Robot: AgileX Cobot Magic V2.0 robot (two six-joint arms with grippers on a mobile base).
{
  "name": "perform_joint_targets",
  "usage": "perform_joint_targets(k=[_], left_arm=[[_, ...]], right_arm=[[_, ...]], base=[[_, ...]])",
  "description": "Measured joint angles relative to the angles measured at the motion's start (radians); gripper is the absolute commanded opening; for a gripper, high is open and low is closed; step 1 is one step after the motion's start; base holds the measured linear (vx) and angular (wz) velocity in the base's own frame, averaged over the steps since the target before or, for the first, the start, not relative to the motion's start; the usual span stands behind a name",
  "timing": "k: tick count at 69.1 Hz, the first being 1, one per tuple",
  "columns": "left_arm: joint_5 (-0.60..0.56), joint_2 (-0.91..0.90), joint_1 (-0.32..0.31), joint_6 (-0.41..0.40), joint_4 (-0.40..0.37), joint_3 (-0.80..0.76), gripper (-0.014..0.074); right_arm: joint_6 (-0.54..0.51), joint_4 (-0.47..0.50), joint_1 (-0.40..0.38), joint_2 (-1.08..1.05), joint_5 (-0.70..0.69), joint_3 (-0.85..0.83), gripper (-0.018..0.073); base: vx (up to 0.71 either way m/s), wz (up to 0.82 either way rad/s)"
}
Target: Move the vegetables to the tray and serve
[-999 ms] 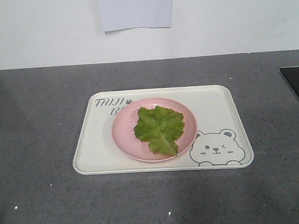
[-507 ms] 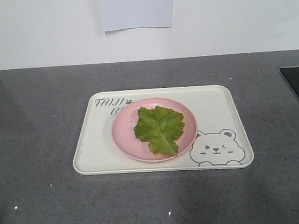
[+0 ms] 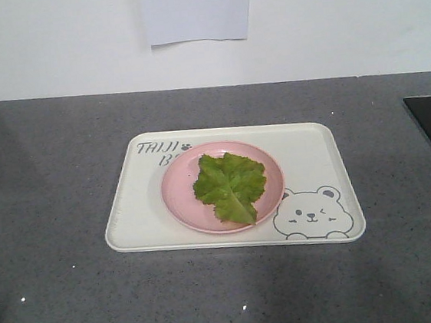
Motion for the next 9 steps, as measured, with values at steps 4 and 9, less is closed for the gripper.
perform_joint_targets(k=[4,9], left_arm=[[0.000,0.000,0.000,0.000,0.000,0.000,-0.0006],[0.000,0.000,0.000,0.000,0.000,0.000,-0.0006]], right_arm=[[0.000,0.000,0.000,0.000,0.000,0.000,-0.0002],[0.000,0.000,0.000,0.000,0.000,0.000,-0.0002]], base=[[0.00,0.00],[0.00,0.00]])
